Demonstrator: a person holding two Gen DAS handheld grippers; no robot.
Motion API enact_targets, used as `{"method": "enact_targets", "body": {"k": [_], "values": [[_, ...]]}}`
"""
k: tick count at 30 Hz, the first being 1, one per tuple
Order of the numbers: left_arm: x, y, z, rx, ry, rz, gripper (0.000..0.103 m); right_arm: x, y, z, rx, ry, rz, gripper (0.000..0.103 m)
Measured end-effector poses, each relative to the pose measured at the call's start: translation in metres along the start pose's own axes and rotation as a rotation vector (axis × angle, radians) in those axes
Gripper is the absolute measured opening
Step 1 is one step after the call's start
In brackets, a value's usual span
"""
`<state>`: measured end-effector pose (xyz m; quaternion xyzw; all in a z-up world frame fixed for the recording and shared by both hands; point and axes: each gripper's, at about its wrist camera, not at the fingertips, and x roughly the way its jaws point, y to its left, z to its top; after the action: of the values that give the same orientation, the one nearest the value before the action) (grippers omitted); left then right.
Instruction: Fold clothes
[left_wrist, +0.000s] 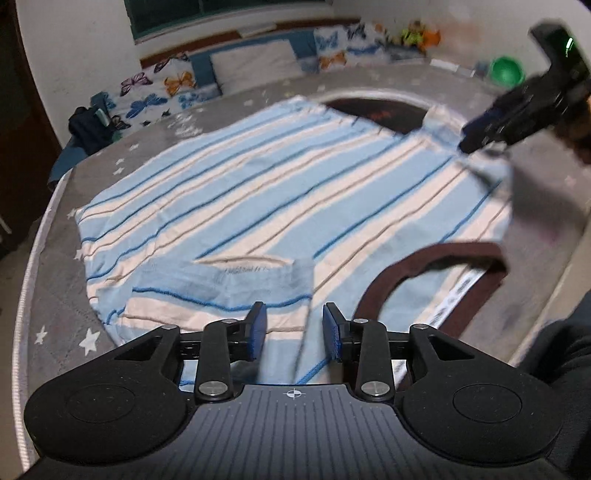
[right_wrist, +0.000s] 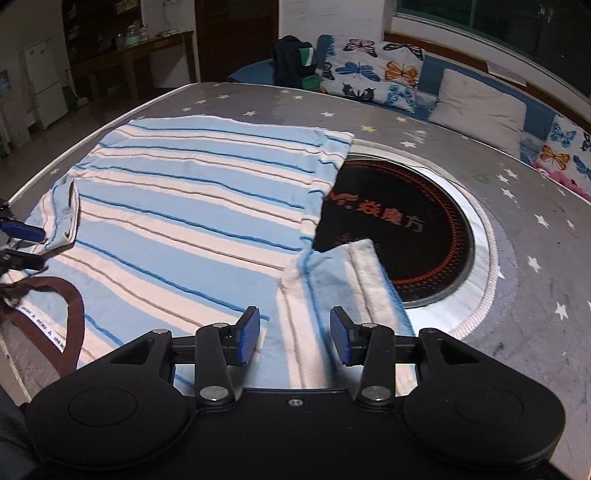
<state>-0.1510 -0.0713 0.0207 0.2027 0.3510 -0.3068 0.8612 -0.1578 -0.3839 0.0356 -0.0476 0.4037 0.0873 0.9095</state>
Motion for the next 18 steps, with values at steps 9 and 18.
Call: {"method": "enact_targets", "body": {"k": [9, 18], "values": [[-0.033, 0.038, -0.013, -0.248, -0.091, 0.128, 0.003, 0.003, -0.001, -0.001, 0.01, -0.001, 0.002, 0.046], [-0.087, 0.083, -0.064, -0.592, -0.074, 0.38, 0.003, 0.002, -0.005, -0.004, 0.034, -0.013, -0.01, 0.046]]}}
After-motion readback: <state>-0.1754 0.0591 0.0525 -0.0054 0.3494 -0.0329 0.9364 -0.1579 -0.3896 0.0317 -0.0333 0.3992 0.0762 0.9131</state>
